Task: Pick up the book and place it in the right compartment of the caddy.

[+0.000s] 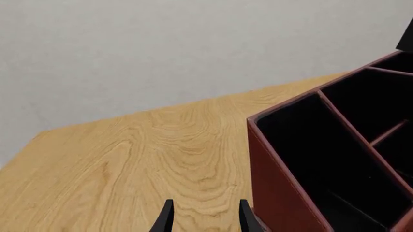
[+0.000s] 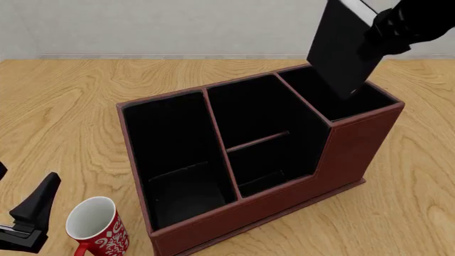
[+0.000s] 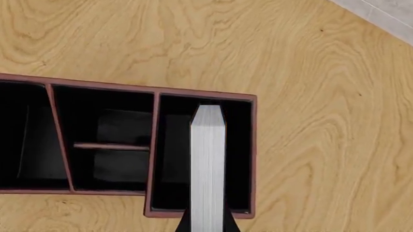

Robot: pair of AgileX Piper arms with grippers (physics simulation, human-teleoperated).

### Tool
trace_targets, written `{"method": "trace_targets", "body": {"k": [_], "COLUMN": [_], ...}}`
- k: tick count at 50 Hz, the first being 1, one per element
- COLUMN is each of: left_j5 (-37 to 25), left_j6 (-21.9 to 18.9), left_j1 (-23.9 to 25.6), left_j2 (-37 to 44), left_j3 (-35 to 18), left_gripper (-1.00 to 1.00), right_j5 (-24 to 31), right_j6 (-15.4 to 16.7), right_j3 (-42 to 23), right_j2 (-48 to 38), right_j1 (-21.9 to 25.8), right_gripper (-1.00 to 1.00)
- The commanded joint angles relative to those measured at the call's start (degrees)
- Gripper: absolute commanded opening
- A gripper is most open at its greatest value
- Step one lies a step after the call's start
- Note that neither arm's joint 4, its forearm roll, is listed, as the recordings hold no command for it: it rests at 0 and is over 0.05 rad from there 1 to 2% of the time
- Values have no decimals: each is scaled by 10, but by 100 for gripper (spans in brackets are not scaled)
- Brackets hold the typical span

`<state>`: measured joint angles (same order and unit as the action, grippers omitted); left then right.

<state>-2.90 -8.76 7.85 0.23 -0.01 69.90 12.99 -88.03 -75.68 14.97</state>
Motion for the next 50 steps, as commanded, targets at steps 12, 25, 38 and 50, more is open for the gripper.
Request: {"method": "trace_targets", "body": {"k": [12,25,38,50], "left_j5": [-4,-6,-9,-10], "left_j6": [-3,-3,-2,-3], "left_j1": [-1,-2,-2,-2], "left_j2": [0,0,0,0], "left_j3": [0,0,0,0], "left_gripper": [100,100,100,100], "right_j5": [-29,-68,-105,-124], "right_j6": [-16,-12,-19,-11], "right_j3": [32,83,118,139], "right_j2": [-11,-18,-29,-37], "right_j1": [5,-7,-5,-7], "right_gripper": [-100,-100,-100,-100]}}
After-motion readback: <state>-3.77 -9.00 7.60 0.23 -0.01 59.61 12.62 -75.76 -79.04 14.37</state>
